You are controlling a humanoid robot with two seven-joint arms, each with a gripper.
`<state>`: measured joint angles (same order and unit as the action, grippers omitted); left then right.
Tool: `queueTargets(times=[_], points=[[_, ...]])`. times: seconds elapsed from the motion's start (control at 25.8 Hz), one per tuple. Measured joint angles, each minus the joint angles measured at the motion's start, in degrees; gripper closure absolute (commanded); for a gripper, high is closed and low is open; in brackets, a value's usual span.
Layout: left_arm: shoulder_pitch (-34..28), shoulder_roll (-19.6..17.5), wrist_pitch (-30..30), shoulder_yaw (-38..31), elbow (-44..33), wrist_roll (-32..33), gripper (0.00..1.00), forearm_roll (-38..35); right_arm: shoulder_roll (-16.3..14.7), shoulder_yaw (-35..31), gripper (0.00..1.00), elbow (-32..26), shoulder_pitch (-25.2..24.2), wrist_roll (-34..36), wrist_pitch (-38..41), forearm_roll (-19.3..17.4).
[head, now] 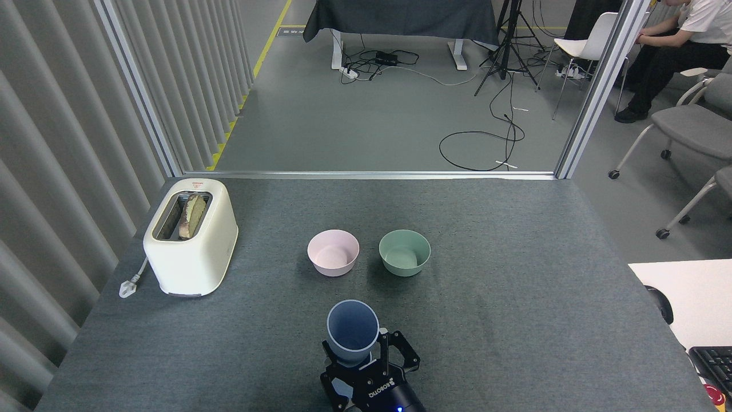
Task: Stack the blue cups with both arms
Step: 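Lift the cup with the right gripper and move it above the first cup, then lower the held cup into the first cup and open the right gripper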
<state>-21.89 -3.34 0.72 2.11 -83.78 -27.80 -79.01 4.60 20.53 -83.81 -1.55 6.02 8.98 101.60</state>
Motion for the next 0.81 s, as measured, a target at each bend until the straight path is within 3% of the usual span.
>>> queueTargets(times=[0.46,0.58,0.7,0.81], points=[[0.0,0.0,0.0,-0.2,0.0,0.0,0.00,0.1,0.1,-0.1,0.30,3.7,0.0,1.5,-1.1,-0.1],[0.0,0.0,0.0,-0.2,0.0,-0.1,0.00,0.2,0.1,-0.1,0.22,4.3,0.0,1.6,-1.3,-0.1],[0.0,0.0,0.0,-0.3,0.0,-0.1,0.00,0.5,0.1,-0.1,0.03,4.8,0.1,1.6,-1.6,-0.2],[0.0,0.0,0.0,-0.4,0.0,-0.1,0.00,0.7,0.1,-0.1,0.01,4.9,0.2,1.7,-1.8,-0.4]])
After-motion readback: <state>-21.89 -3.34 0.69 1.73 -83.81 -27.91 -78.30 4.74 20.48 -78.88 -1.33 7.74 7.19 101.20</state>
